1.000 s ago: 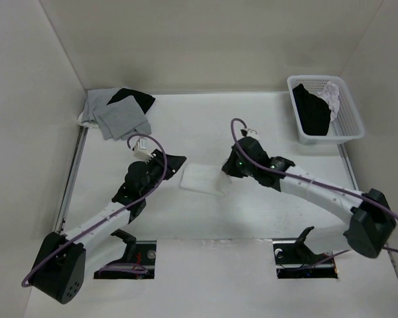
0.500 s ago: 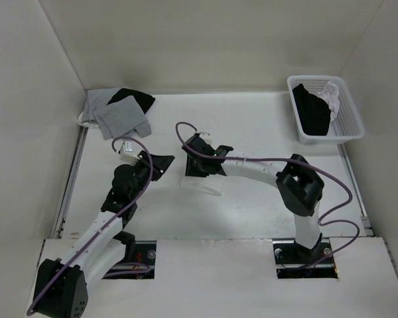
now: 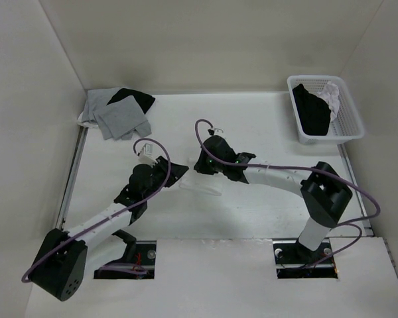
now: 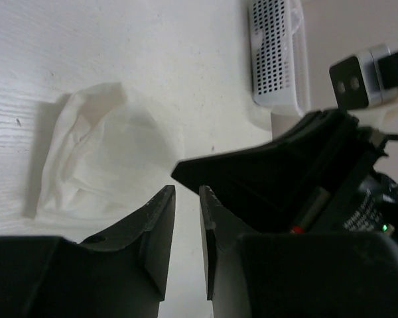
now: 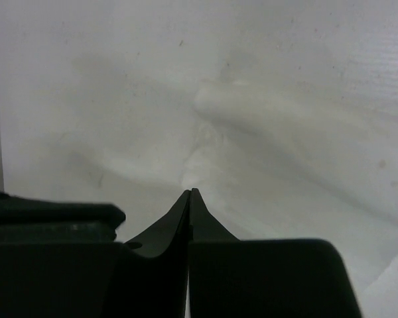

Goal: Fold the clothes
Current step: Fold the tank top

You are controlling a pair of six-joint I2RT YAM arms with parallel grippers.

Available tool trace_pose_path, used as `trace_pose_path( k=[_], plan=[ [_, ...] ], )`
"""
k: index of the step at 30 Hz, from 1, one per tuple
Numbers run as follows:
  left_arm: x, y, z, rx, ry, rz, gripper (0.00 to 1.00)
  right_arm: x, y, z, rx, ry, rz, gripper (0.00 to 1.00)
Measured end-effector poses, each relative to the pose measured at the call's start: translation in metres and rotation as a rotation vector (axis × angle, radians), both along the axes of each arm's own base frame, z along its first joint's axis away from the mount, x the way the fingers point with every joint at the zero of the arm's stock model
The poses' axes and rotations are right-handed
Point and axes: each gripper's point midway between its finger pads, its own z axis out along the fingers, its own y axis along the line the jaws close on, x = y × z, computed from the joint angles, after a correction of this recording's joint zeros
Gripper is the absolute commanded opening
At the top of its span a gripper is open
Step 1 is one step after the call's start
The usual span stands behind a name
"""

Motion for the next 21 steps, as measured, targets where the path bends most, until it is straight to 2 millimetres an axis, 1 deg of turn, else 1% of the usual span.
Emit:
trace_pose_path(
  k=[3, 7, 12, 17, 19, 21],
  plan=[
    [0.001, -0.009, -0.011, 0.021, 0.012, -0.017, 0.18, 0.014, 0.004, -0.020, 0.015, 0.019, 0.015, 0.01],
    [0.004, -0.014, -0.037, 0.062, 0.057, -0.021, 0.17, 0.024, 0.008, -0.045, 0.031, 0.051, 0.043, 0.01],
    [0.011, -0.010, -0.072, 0.121, 0.124, 0.010, 0.15, 0.038, 0.015, -0.056, 0.091, 0.058, 0.067, 0.01],
    [0.016, 0.006, -0.115, 0.178, 0.232, 0.055, 0.12, 0.047, 0.019, -0.072, 0.139, 0.081, 0.081, 0.02],
    [0.023, 0.009, -0.114, 0.162, 0.221, 0.069, 0.12, 0.050, 0.020, -0.077, 0.153, 0.091, 0.079, 0.02],
    [0.026, 0.012, -0.114, 0.155, 0.218, 0.078, 0.12, 0.054, 0.020, -0.081, 0.172, 0.099, 0.076, 0.02]
  ],
)
